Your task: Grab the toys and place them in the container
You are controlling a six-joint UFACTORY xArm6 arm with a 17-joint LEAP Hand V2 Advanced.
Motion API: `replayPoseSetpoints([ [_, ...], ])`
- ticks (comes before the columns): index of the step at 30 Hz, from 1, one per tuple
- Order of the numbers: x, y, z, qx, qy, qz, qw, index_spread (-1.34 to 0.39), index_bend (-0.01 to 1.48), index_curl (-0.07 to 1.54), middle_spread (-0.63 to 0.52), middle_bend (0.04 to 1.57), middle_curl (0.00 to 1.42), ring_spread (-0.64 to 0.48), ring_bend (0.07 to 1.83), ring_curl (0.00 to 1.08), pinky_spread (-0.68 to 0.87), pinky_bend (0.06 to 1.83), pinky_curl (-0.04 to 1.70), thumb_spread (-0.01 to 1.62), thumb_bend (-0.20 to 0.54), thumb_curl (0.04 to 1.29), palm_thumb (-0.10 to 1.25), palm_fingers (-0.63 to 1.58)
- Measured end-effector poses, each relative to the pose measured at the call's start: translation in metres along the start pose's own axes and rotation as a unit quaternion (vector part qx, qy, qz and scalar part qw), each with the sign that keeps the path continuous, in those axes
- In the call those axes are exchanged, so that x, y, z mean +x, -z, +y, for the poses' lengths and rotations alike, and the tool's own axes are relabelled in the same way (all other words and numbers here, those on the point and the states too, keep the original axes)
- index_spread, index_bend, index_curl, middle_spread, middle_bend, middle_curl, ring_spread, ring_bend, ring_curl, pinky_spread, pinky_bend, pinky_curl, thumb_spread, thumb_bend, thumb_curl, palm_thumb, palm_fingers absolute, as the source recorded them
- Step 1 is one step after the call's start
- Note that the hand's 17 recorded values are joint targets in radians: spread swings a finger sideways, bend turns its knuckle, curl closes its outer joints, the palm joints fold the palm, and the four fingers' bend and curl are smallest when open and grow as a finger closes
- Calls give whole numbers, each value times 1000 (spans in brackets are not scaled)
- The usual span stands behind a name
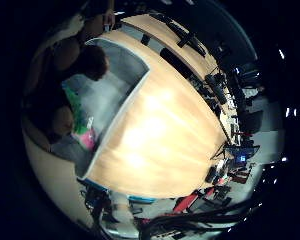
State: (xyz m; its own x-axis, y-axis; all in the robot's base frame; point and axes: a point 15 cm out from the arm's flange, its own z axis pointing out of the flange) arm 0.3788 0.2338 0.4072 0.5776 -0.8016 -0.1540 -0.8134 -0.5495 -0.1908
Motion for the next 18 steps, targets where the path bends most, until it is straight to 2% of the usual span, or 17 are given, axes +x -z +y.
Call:
replayPoseSetpoints([
  [1,0,0,0,-1,0,1,1000,-671,191,788,-396,871,562,-336,1165,456,-548,1115,470,990,-47,315,932,1064],
  [3,1,-1,2,-5,8,1,1000,-655,123,748,-417,768,533,-356,1123,448,-565,1134,473,988,-80,287,779,828],
  [4,1,-2,3,-7,11,1,1000,-648,132,747,-418,754,534,-354,1113,451,-564,1150,483,988,-82,281,747,792],
  [5,3,-3,4,-9,13,1,1000,-637,149,735,-407,686,514,-350,1057,436,-539,1128,479,984,-102,265,649,581],
  [6,5,-5,5,-13,13,1,1000,-621,192,737,-373,632,501,-322,1004,435,-462,1043,475,977,-105,252,565,340],
  [7,5,-6,6,-16,13,1,1000,-618,228,744,-357,628,502,-304,964,429,-422,1002,478,974,-100,250,533,269],
  [8,6,-8,8,-21,13,1,1000,-609,230,708,-310,586,476,-256,865,388,-291,934,451,959,-92,238,434,166],
  [11,11,-10,12,-28,9,1,1000,-583,221,646,-237,515,438,-175,722,313,-91,855,387,927,-75,233,318,88],
  [14,13,-9,12,-28,8,2,1000,-551,215,594,-186,455,408,-112,625,268,72,798,340,904,-50,240,265,80],
  [18,18,-6,12,-24,9,3,1000,-524,198,548,-150,405,383,-75,575,249,191,754,307,891,-39,251,235,111],
])
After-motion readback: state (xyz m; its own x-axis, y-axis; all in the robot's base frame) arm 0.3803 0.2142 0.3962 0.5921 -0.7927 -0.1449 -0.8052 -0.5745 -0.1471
